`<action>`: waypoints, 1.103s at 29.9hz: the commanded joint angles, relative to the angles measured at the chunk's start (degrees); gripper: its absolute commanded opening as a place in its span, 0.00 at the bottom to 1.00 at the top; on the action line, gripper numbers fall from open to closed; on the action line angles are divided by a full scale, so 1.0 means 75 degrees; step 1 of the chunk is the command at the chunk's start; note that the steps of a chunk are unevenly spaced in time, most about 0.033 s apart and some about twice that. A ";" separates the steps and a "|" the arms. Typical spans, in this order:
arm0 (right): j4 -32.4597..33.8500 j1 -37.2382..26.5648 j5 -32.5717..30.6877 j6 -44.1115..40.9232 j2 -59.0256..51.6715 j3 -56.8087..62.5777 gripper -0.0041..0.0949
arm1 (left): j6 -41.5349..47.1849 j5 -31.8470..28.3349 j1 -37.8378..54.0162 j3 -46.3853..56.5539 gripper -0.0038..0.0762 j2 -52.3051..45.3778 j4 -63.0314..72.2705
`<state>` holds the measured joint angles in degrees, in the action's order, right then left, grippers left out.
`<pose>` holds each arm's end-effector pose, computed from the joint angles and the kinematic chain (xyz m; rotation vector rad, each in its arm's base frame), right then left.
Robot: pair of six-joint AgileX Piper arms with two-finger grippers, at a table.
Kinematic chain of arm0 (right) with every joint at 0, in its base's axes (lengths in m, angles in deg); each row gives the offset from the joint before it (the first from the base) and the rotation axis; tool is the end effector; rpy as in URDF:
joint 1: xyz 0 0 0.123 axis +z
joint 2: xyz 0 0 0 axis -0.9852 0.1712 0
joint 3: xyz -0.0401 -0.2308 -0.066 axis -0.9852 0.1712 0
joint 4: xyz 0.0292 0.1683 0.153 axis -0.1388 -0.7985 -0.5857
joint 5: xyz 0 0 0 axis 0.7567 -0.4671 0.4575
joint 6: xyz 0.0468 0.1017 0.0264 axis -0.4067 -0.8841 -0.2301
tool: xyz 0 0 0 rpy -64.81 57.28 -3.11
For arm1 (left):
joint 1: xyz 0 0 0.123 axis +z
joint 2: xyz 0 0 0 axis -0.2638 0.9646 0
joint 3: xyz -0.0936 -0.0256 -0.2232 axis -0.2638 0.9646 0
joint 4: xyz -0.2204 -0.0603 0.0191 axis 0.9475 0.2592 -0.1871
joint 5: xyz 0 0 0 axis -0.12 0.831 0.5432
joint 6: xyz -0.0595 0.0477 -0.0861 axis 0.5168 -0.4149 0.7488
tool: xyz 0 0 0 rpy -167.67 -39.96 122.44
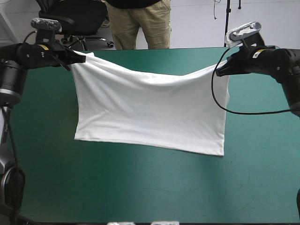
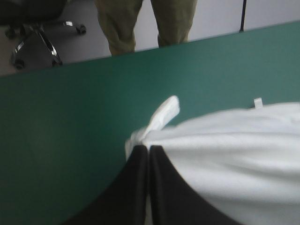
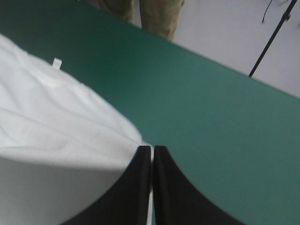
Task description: Fold the cloth
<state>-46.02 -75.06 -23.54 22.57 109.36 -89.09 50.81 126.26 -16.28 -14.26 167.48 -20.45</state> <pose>0.3204 0.0464 0.3873 -0.5009 2.0900 0.0449 0.3529 -0.0262 0.3852 0.3074 2.1253 -0.0967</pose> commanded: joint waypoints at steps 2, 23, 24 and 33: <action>-0.0057 -0.0077 0.0459 0.0120 -0.0901 -0.0758 0.02 | 0.0020 -0.0013 -0.0017 -0.1075 0.03 -0.0877 0.0114; -0.0090 -0.0049 0.0711 0.0459 -0.1831 -0.1042 0.02 | -0.0347 -0.1550 -0.0017 -0.1108 0.03 -0.1581 -0.0011; -0.0090 -0.0049 0.0888 0.0495 -0.1654 -0.1042 0.02 | -0.0347 -0.1824 -0.0017 -0.1054 0.03 -0.1509 -0.0011; -0.0090 -0.0049 0.4018 0.1073 0.0212 -0.1042 0.02 | -0.0337 -0.4735 -0.0017 -0.0842 0.03 -0.0177 0.0052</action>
<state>-46.40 -75.13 -7.39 28.91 109.65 -95.47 47.99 102.29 -16.28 -19.16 165.43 -21.28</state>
